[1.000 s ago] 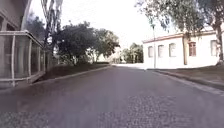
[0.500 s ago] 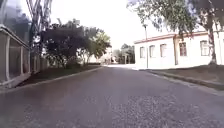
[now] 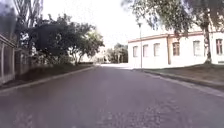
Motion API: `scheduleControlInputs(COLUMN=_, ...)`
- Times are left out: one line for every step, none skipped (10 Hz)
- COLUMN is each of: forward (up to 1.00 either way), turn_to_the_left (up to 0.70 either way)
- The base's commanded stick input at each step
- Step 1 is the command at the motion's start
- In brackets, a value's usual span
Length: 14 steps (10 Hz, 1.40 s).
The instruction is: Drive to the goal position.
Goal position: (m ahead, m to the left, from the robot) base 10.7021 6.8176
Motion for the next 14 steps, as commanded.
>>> scheduleControlInputs(forward=0.85, turn_to_the_left=0.0)
scheduleControlInputs(forward=0.85, turn_to_the_left=0.0)
scheduleControlInputs(forward=0.85, turn_to_the_left=0.0)
scheduleControlInputs(forward=0.85, turn_to_the_left=0.0)
scheduleControlInputs(forward=0.85, turn_to_the_left=0.0)
scheduleControlInputs(forward=0.85, turn_to_the_left=0.0)
scheduleControlInputs(forward=0.85, turn_to_the_left=0.0)
scheduleControlInputs(forward=0.85, turn_to_the_left=0.0)
scheduleControlInputs(forward=0.85, turn_to_the_left=0.0)
scheduleControlInputs(forward=0.85, turn_to_the_left=0.0)
scheduleControlInputs(forward=0.85, turn_to_the_left=0.0)
scheduleControlInputs(forward=0.85, turn_to_the_left=0.0)
scheduleControlInputs(forward=0.85, turn_to_the_left=0.0)
scheduleControlInputs(forward=0.85, turn_to_the_left=0.0)
